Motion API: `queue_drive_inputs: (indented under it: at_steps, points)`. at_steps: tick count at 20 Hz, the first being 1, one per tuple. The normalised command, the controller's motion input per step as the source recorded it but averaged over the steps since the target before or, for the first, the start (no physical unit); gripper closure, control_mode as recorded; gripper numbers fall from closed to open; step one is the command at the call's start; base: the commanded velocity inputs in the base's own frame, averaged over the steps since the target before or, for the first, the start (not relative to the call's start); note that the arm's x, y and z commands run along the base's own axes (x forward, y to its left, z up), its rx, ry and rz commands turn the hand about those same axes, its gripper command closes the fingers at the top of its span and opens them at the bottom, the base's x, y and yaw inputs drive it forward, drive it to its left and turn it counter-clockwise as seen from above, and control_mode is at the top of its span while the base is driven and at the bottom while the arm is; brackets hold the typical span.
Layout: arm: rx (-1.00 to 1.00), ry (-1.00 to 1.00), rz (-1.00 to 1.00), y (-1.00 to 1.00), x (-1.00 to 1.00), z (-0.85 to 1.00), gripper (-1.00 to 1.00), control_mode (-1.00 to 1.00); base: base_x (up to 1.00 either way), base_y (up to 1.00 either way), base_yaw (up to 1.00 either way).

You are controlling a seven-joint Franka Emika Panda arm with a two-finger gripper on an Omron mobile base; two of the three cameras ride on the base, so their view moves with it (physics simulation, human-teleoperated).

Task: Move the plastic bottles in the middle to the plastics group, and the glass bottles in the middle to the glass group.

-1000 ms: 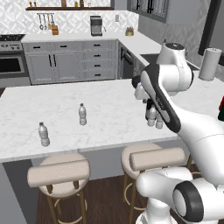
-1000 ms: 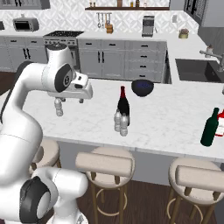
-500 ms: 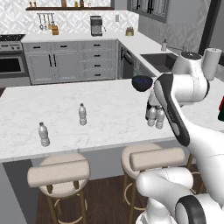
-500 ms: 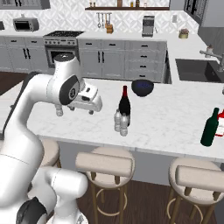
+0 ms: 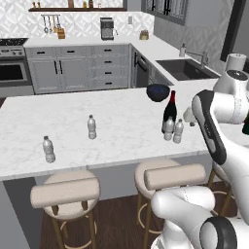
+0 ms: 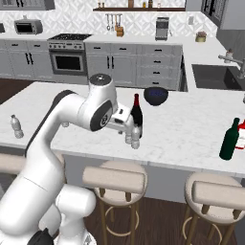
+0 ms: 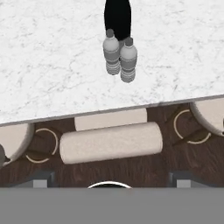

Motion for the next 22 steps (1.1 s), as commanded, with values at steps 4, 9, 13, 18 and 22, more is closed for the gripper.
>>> queue_drive_inputs:
  at_steps: [4, 9, 13, 18, 22]
  points:
    - [0.00, -0.02, 0.14, -0.26, 0.44, -0.30, -1.00, -1.00, 0.00, 0.00, 0.00]
    - [0.00, 0.00, 0.03, -0.10, 0.58, -0.24, -1.00, -1.00, 0.00, 0.00, 0.00]
    - [0.00, 0.00, 0.00, -0.10, 0.49, -0.26, -1.00, -1.00, 0.00, 0.00, 0.00]
    - [0.00, 0.00, 0.00, -0.01, 0.32, -0.38, -1.00, -1.00, 0.00, 0.00, 0.00]
    - [0.00, -0.01, 0.00, -0.01, 0.28, -0.41, -1.00, -1.00, 0.00, 0.00, 0.00]
